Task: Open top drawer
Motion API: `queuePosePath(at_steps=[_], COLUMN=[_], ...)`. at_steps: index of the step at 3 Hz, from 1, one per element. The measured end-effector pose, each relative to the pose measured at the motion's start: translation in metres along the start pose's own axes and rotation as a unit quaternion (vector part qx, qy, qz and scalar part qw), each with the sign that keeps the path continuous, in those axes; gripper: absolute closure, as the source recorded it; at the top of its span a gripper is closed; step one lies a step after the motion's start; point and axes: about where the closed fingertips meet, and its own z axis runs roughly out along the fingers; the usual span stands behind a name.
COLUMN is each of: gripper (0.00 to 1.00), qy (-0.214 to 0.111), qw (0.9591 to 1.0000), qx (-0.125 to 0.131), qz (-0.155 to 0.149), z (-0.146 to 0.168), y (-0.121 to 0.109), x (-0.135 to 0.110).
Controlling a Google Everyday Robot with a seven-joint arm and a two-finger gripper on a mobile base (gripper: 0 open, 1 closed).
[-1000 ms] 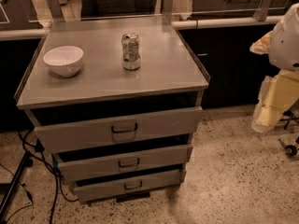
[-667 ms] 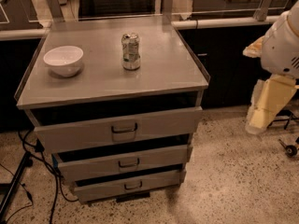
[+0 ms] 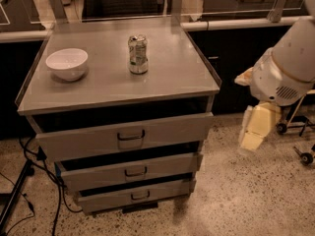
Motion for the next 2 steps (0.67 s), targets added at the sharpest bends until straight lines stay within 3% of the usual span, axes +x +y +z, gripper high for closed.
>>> queuePosePath(at_steps=[2], gripper=[0.0], qy=[-0.008], qw=[0.9997], qx=[-0.021], qz=[-0.004], z=[0.017], y=[0.01], x=[-0.005])
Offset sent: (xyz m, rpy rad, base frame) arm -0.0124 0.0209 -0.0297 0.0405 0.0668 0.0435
